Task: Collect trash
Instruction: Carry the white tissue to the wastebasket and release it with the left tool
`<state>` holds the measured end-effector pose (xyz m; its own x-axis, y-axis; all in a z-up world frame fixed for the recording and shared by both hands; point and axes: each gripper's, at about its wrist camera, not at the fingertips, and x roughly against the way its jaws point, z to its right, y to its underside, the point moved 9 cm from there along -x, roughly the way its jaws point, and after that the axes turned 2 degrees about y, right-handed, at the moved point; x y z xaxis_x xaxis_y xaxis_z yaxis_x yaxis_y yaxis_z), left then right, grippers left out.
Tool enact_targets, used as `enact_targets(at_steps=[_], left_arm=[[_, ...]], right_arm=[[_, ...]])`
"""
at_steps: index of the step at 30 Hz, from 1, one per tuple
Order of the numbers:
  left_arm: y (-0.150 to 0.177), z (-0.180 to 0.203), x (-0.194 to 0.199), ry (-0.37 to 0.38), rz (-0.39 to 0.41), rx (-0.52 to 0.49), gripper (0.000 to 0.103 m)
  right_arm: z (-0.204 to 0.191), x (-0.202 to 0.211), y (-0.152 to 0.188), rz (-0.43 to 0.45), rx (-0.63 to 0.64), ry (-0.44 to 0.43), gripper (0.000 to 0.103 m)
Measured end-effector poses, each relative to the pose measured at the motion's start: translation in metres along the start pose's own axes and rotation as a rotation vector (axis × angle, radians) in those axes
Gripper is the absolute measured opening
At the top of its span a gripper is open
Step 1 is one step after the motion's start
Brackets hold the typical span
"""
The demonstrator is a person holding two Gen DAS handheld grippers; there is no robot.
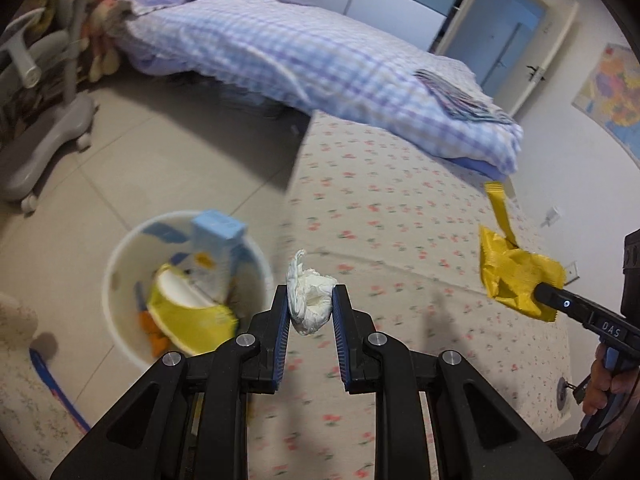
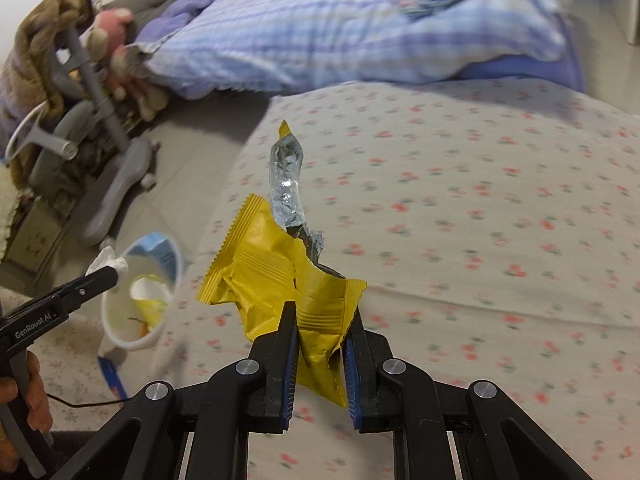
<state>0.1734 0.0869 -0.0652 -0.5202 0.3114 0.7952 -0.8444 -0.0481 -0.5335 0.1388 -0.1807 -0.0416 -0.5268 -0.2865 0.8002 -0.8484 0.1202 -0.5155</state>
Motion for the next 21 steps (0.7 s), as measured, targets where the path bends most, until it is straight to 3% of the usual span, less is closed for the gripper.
enact_targets(at_steps=[10, 13, 14, 16, 17, 18, 21], left_arm=[[0.010, -0.074, -0.021, -0.116, -0.089, 0.072, 0.022], [0.011, -0.091, -0.027, -0.161, -0.110, 0.103, 0.027], [0.012, -0.096, -0.028, -0.173, -0.122, 0.118, 0.032], [0.017, -0.107, -0.030, -0.201, -0.144, 0.155, 0.052], [0.020, -0.112, -0.030, -0.219, -0.153, 0.171, 0.072], [0.022, -0.116, -0.027, -0.247, -0.150, 0.181, 0.081], [0.025, -0.126, -0.016, -0.287, -0.129, 0.178, 0.082]], right_arm=[[-0.065, -0.045, -0.003, -0.050, 0.077, -0.061, 0.018], [-0.082, -0.056, -0.004, -0.058, 0.091, -0.078, 0.018], [-0.084, -0.057, -0.003, -0.059, 0.093, -0.081, 0.018], [-0.093, -0.063, -0.003, -0.064, 0.102, -0.094, 0.018], [-0.098, -0.065, -0.003, -0.065, 0.107, -0.100, 0.018], [-0.103, -0.070, -0.003, -0.067, 0.113, -0.107, 0.018], [-0.111, -0.080, -0.002, -0.081, 0.118, -0.120, 0.018]])
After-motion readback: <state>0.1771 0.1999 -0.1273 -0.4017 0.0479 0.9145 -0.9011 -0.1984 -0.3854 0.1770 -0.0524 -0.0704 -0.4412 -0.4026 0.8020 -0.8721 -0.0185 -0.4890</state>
